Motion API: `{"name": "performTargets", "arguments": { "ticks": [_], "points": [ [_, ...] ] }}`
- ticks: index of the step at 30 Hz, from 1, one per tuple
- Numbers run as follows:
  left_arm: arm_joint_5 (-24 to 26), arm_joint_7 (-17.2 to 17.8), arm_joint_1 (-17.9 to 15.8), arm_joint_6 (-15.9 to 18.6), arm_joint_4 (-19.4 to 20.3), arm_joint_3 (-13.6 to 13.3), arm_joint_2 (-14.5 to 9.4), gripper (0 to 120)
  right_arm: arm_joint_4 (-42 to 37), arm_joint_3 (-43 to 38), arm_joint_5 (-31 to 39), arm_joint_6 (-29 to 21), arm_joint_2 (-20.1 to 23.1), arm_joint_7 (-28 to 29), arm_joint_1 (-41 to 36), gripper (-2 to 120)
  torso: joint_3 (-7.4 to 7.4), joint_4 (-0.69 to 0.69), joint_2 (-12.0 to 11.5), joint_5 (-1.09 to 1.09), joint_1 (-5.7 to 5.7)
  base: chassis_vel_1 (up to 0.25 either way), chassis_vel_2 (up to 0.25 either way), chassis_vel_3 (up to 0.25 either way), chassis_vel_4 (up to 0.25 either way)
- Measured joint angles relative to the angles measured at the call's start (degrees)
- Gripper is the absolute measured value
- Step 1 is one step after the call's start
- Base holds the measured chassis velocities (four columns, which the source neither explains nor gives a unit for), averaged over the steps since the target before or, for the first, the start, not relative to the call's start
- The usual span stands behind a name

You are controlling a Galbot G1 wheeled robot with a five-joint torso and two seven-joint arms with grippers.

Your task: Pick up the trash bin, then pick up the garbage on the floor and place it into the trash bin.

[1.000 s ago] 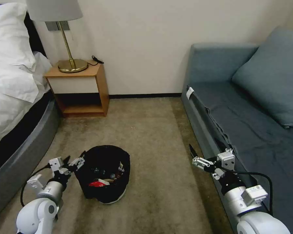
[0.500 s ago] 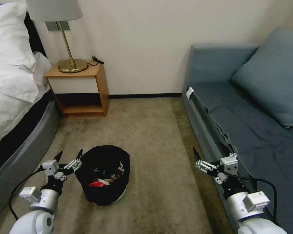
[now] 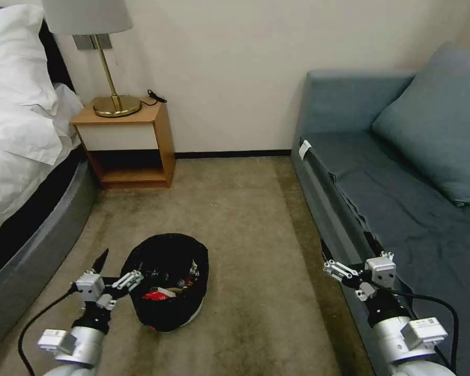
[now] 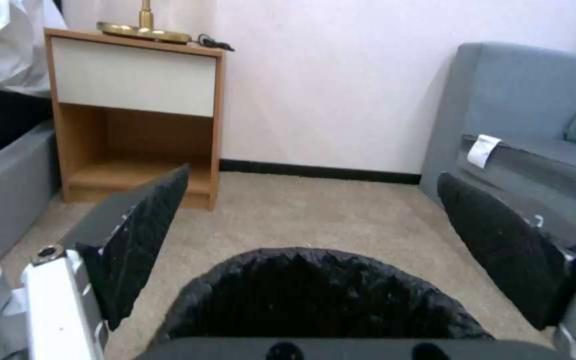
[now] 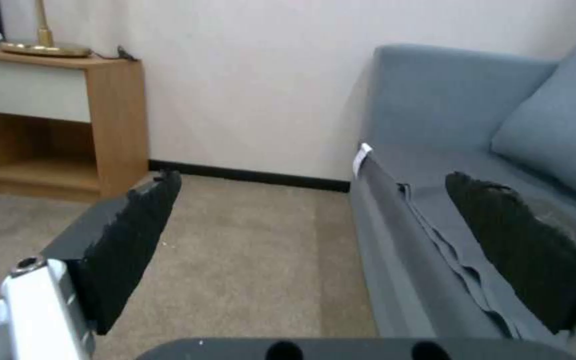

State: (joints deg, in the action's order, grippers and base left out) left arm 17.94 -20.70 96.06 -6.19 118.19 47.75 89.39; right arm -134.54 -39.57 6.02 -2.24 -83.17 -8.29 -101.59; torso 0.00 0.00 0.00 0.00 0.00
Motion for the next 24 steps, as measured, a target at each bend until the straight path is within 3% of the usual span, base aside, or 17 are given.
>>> {"name": "performTargets", "arguments": {
  "ticks": [4, 5, 9, 14, 24],
  "points": [
    [-1.0, 5.5, 0.8, 1.9, 2.0, -2.0, 0.0, 100, 0.0, 0.0, -0.7, 0.5, -1.2, -0.4, -0.2, 100, 0.00, 0.00, 0.0, 0.00, 0.00, 0.000, 0.000, 0.000, 0.000],
    [-1.0, 5.5, 0.8, 1.9, 2.0, -2.0, 0.0, 100, 0.0, 0.0, -0.7, 0.5, -1.2, -0.4, -0.2, 100, 0.00, 0.00, 0.0, 0.00, 0.00, 0.000, 0.000, 0.000, 0.000],
    [-0.7, 11.5, 1.3, 8.4, 5.9, -5.0, -0.8, 100, 0.2, 0.2, -1.9, 0.9, -2.6, -0.7, -0.4, 100, 0.00, 0.00, 0.0, 0.00, 0.00, 0.000, 0.000, 0.000, 0.000],
    [-0.6, 12.2, 1.1, 10.4, 6.9, -6.8, -1.9, 100, 0.8, 0.6, -3.3, 1.6, -4.5, -0.8, -0.5, 100, 0.00, 0.00, 0.0, 0.00, 0.00, 0.000, 0.000, 0.000, 0.000],
    [-2.0, 11.4, 1.1, 9.9, 7.6, -9.4, -3.6, 100, 1.2, 0.3, -4.2, 2.8, -6.0, -0.9, -0.8, 100, 0.00, 0.00, 0.0, 0.00, 0.00, 0.000, 0.000, 0.000, 0.000]
  ]
}}
